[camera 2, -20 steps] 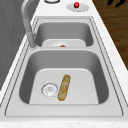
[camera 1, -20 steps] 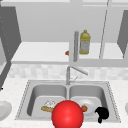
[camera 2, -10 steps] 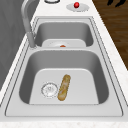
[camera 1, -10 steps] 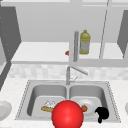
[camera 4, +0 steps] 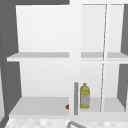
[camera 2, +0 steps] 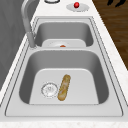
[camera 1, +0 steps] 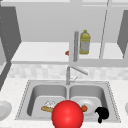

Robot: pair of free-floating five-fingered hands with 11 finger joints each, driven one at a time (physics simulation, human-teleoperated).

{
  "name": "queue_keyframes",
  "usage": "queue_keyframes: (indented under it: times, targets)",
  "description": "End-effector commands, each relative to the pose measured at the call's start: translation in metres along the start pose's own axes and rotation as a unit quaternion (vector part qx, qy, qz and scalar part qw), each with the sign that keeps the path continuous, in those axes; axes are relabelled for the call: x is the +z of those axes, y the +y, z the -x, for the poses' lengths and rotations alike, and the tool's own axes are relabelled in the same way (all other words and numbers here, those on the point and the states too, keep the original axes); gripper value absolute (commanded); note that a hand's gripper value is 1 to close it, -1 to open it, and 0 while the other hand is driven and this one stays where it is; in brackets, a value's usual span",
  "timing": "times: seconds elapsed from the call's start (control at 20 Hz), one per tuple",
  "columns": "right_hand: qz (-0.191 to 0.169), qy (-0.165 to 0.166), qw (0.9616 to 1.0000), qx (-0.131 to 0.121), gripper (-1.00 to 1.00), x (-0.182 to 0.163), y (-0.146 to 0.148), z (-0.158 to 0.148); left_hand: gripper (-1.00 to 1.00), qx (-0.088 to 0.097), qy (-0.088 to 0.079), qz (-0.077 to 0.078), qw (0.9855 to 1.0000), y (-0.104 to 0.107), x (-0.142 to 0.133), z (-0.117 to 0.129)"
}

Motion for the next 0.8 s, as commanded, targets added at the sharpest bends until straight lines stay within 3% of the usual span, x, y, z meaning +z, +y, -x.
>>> queue_keyframes:
  times: [0.0, 0.3, 0.45, 0.55, 0.65, 0.75]
  targets:
    - [0.0, 0.0, 1.0, 0.0, 0.0, 0.0, 0.0, 0.0, -1.0, 0.003, 0.005, -0.01, 0.9999, 0.024, -0.006, -0.018]
    - [0.0, 0.0, 1.0, 0.0, 0.0, 0.0, 0.0, 0.0, -1.0, -0.001, 0.002, -0.007, 1.0, 0.061, -0.017, -0.044]
    - [0.0, 0.0, 1.0, 0.0, 0.0, 0.0, 0.0, 0.0, -1.0, -0.002, 0.004, -0.003, 1.0, 0.055, -0.014, -0.038]
    - [0.0, 0.0, 1.0, 0.0, 0.0, 0.0, 0.0, 0.0, -1.0, -0.005, -0.002, -0.001, 1.0, 0.055, -0.016, -0.047]
    - [0.0, 0.0, 1.0, 0.0, 0.0, 0.0, 0.0, 0.0, -1.0, -0.009, -0.004, 0.014, 0.9998, 0.058, -0.038, -0.051]
    - [0.0, 0.0, 1.0, 0.0, 0.0, 0.0, 0.0, 0.0, -1.0, -0.01, 0.0, 0.016, 0.9998, 0.063, -0.048, -0.057]
